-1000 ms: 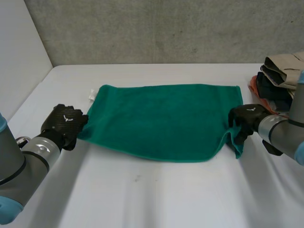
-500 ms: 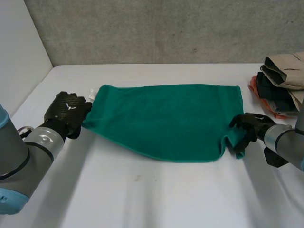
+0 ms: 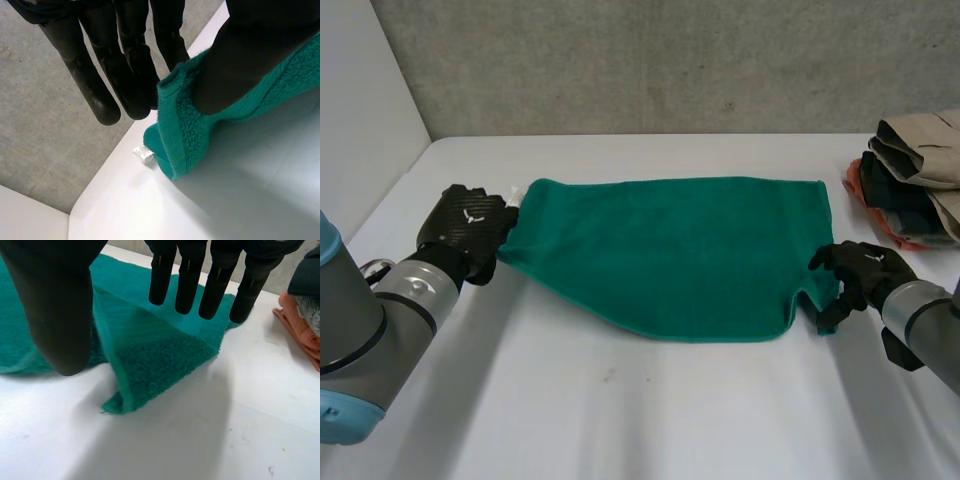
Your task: Fold the laundry.
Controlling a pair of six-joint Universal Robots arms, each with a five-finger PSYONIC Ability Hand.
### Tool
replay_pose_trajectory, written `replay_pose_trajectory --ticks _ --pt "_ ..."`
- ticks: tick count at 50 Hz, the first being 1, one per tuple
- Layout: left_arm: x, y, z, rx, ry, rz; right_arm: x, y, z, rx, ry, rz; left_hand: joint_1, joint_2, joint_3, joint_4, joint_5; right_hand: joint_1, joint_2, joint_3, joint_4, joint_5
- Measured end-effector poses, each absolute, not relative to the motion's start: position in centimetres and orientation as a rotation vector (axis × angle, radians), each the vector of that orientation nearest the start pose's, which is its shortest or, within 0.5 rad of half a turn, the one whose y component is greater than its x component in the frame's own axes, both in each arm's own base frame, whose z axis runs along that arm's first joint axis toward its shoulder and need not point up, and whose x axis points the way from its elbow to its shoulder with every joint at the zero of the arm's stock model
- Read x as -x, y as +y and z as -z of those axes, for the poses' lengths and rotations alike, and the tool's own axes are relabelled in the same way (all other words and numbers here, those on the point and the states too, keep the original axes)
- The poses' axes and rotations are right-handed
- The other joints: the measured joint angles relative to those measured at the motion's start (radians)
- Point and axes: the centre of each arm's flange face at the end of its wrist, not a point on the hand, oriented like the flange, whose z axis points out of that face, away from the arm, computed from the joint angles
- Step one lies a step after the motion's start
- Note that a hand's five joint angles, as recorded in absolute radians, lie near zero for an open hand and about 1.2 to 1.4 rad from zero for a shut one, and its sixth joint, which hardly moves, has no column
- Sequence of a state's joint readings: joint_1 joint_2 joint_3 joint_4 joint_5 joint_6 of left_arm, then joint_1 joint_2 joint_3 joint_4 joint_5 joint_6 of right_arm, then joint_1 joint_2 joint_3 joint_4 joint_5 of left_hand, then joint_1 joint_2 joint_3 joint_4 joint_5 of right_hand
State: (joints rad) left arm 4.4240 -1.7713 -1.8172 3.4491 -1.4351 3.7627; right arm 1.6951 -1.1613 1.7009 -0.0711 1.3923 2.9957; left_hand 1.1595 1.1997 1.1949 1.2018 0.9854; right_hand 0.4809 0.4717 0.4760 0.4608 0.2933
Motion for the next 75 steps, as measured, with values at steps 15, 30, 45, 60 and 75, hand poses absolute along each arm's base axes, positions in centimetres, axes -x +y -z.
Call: replay_pose_trajectory --ticks 15,30,45,60,75 --pt "22.6 -26.9 -20.5 -1.09 1.999 1.991 -18.4 -33.5 -12.3 0.42 2.573 1.7 0.0 0.0 0.0 0.0 0.0 0.624 0.697 0.708 0.731 0.688" --pt "19.2 -20.6 -21.5 -1.196 2.187 1.652 -16.6 -26.5 -20.6 1.323 2.548 1.758 0.0 0.0 0.0 0.0 0.0 0.624 0.697 0.711 0.735 0.688" --pt "17.4 -19.0 -19.7 -1.44 2.047 1.36 -14.6 -24.8 -18.8 1.807 2.599 1.47 0.0 0.0 0.0 0.0 0.0 0.635 0.697 0.711 0.736 0.727" --pt "22.4 -29.7 -17.7 -1.191 1.957 1.783 -18.7 -33.1 -14.4 1.789 2.483 1.962 0.0 0.0 0.0 0.0 0.007 0.644 0.697 0.711 0.736 0.735" --pt "27.2 -33.6 -15.1 -1.151 1.887 1.818 -20.4 -39.3 -12.8 1.663 2.412 2.152 -0.968 -0.945 -0.939 -0.949 -0.901 -0.256 -0.261 -0.268 -0.251 -0.247"
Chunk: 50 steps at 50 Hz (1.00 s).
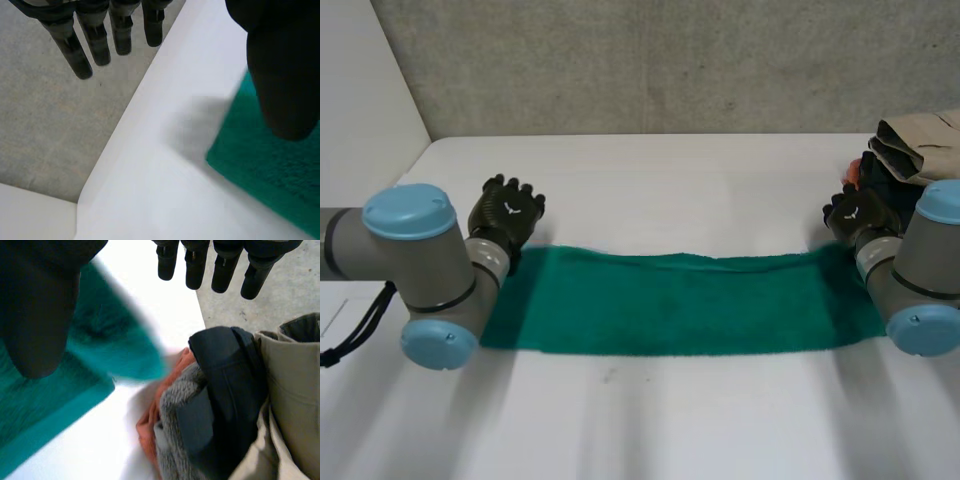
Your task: Fold the laundry.
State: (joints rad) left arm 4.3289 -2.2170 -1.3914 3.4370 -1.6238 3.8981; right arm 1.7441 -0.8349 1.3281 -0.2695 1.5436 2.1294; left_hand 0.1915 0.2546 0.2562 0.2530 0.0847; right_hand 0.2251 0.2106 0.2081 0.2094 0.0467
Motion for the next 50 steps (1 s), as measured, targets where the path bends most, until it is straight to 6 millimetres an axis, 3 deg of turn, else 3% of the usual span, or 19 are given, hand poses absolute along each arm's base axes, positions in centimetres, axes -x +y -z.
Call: replay_pose_trajectory --ticks 4,12,14,19,27,36,41,46,49,50 --pt "27.7 -33.2 -15.7 -1.147 1.89 1.845 -20.8 -39.1 -13.6 1.522 2.411 2.163 -0.003 -0.045 -0.046 -0.05 -0.035 0.0 0.0 0.0 -0.002 0.0" --pt "27.3 -31.3 -18.6 -1.081 1.926 1.933 -20.2 -35.7 -17.9 1.186 2.398 2.092 -0.003 -0.045 -0.046 -0.05 -0.035 0.0 0.0 0.0 -0.002 0.0" --pt "26.9 -30.5 -19.3 -1.065 1.94 1.951 -19.1 -34.3 -19.0 1.128 2.418 2.019 -0.003 -0.045 -0.046 -0.05 -0.035 0.0 0.0 0.0 -0.002 0.0" --pt "26.2 -29.1 -19.8 -1.057 1.96 1.957 -16.5 -32.4 -19.7 1.061 2.505 1.865 -0.003 -0.045 -0.046 -0.05 -0.035 0.0 0.0 0.0 -0.002 0.0" --pt "25.5 -27.6 -19.4 -1.07 1.981 1.937 -13.7 -30.5 -18.2 1.037 2.565 1.635 -0.003 -0.045 -0.046 -0.05 -0.035 0.009 0.045 0.054 0.052 0.043" --pt "25.7 -27.2 -18.9 -1.097 1.993 1.932 -12.7 -31.8 -14.0 1.074 2.541 1.642 -0.003 -0.045 -0.046 -0.05 -0.035 0.214 0.219 0.23 0.229 0.225" --pt "25.9 -27.1 -18.8 -1.107 1.993 1.937 -12.4 -32.8 -12.1 1.079 2.551 1.67 -0.003 -0.045 -0.046 -0.05 -0.035 0.86 0.901 0.891 0.89 0.874" --pt "25.9 -27.0 -18.8 -1.109 1.993 1.938 -11.2 -33.4 -11.6 1.05 2.627 1.702 -0.003 -0.045 -0.046 -0.05 -0.035 0.885 0.957 0.97 0.984 0.93" --pt "25.8 -26.9 -18.9 -1.109 1.992 1.94 -10.2 -33.7 -12.0 1.026 2.679 1.747 -0.003 -0.045 -0.046 -0.05 -0.035 0.885 0.957 0.97 0.985 0.93" --pt "25.8 -26.8 -19.2 -1.105 1.986 1.947 -8.9 -33.9 -13.1 1.019 2.729 1.828 -0.003 -0.045 -0.046 -0.05 -0.035 0.885 0.957 0.97 0.986 0.93"
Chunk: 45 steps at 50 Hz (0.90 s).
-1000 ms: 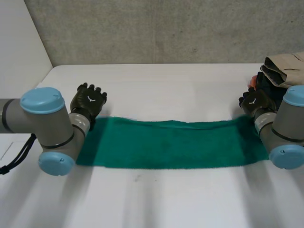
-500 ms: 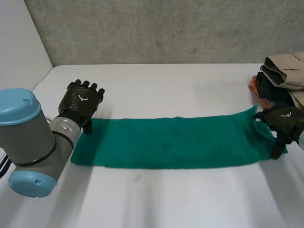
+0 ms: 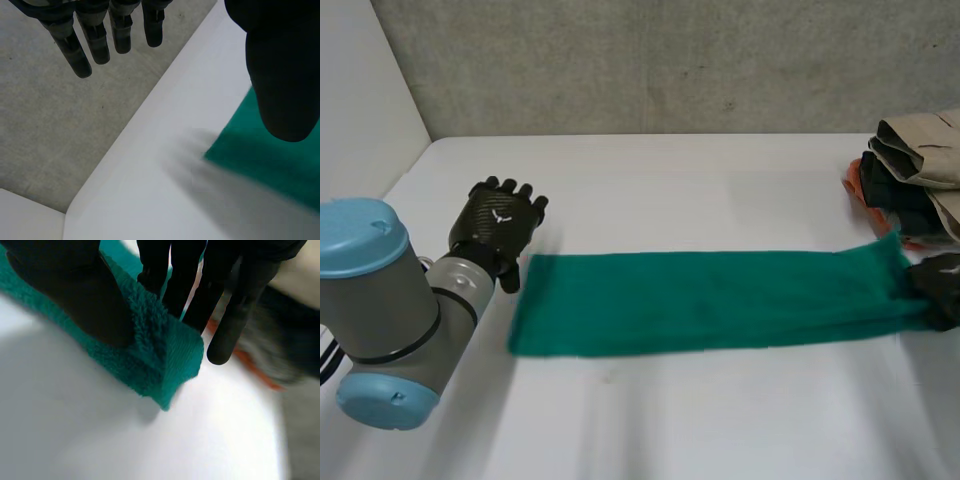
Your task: Fold the laundry.
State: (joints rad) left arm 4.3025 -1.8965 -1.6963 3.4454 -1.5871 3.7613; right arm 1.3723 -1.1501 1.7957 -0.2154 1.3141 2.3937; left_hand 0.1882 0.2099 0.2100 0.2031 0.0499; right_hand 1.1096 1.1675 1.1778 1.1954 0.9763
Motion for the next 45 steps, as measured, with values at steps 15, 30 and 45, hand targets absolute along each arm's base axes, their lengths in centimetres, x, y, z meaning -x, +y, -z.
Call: replay_pose_trajectory --ticks 15,30,45 --pt "25.1 -25.5 -21.1 -1.075 1.943 1.997 -13.7 -33.8 -19.5 1.628 2.359 2.367 0.0 0.0 0.0 0.0 0.0 0.0 0.0 0.005 0.001 0.009" --pt "24.9 -25.0 -21.4 -1.073 1.939 2.004 -36.5 -18.2 -13.9 2.001 1.045 2.143 0.0 0.0 0.0 0.0 0.0 -0.411 -0.446 -0.41 -0.418 -0.4" --pt "27.7 -24.8 -23.2 -1.082 1.905 2.151 -30.7 -21.2 -17.8 1.467 1.74 1.96 0.0 0.0 0.0 0.0 0.0 -0.888 -0.958 -0.972 -0.991 -0.93"
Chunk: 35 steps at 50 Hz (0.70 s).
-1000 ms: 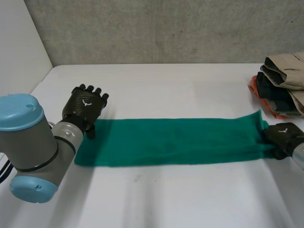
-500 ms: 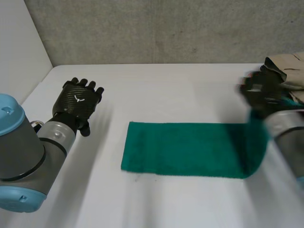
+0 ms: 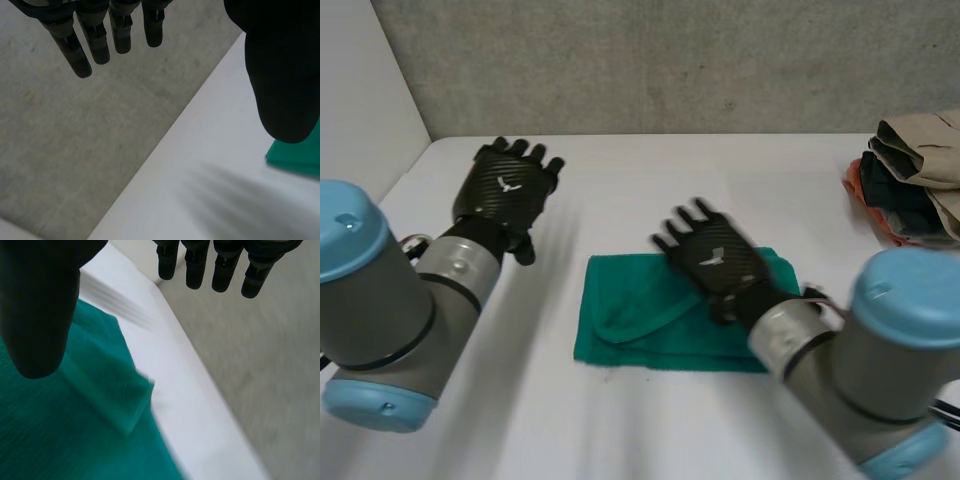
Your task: Fold the laundry.
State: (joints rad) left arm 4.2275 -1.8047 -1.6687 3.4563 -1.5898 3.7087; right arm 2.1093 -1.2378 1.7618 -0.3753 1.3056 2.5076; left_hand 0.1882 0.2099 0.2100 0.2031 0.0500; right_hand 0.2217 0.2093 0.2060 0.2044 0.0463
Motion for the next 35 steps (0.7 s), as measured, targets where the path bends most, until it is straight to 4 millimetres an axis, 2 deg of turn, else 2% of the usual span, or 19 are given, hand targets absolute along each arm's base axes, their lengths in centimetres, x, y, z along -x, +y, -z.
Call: replay_pose_trajectory --ticks 2,6,10,15,20,23,27,29,35 --pt "28.8 -24.5 -23.2 -1.113 1.901 2.172 -28.6 -21.8 -17.8 1.296 1.904 1.858 0.0 0.0 0.0 0.0 0.0 0.0 0.0 0.0 0.0 0.0" --pt "30.3 -23.8 -22.8 -1.166 1.902 2.188 -26.1 -21.9 -16.6 1.174 2.105 1.7 0.0 0.0 0.0 0.0 0.0 0.0 0.0 0.0 0.0 0.0" --pt "31.9 -22.8 -22.0 -1.244 1.913 2.199 -23.5 -22.4 -14.5 1.163 2.283 1.588 0.0 0.0 0.0 0.0 0.0 0.0 0.0 0.0 -0.001 0.0" --pt "34.5 -20.6 -20.3 -1.391 1.962 2.22 -21.3 -24.0 -13.1 1.206 2.367 1.64 0.0 0.0 0.0 0.0 0.0 0.0 0.0 0.0 0.0 0.0" --pt "37.0 -18.8 -18.6 -1.519 2.027 2.247 -20.9 -24.7 -13.3 1.226 2.339 1.749 0.0 0.0 0.0 0.0 0.0 0.0 0.0 0.0 0.0 0.0" --pt "38.2 -18.7 -17.6 -1.554 2.065 2.249 -21.3 -24.5 -13.6 1.22 2.311 1.776 0.0 0.0 0.0 0.0 0.0 0.0 0.0 0.0 0.0 0.0" --pt "40.1 -19.5 -15.8 -1.575 2.094 2.243 -22.2 -23.7 -13.8 1.192 2.273 1.77 0.0 0.0 0.0 0.0 0.0 0.0 0.0 0.0 0.0 0.0" --pt "40.3 -19.7 -15.5 -1.575 2.097 2.24 -22.3 -23.5 -13.8 1.188 2.269 1.766 0.0 0.0 0.0 0.0 0.0 0.0 0.0 0.0 0.0 0.0" --pt "41.7 -22.1 -12.4 -1.511 2.134 2.156 -23.3 -22.2 -13.5 1.179 2.248 1.723 0.0 0.0 0.0 0.0 0.0 0.027 0.048 0.054 0.052 0.04"
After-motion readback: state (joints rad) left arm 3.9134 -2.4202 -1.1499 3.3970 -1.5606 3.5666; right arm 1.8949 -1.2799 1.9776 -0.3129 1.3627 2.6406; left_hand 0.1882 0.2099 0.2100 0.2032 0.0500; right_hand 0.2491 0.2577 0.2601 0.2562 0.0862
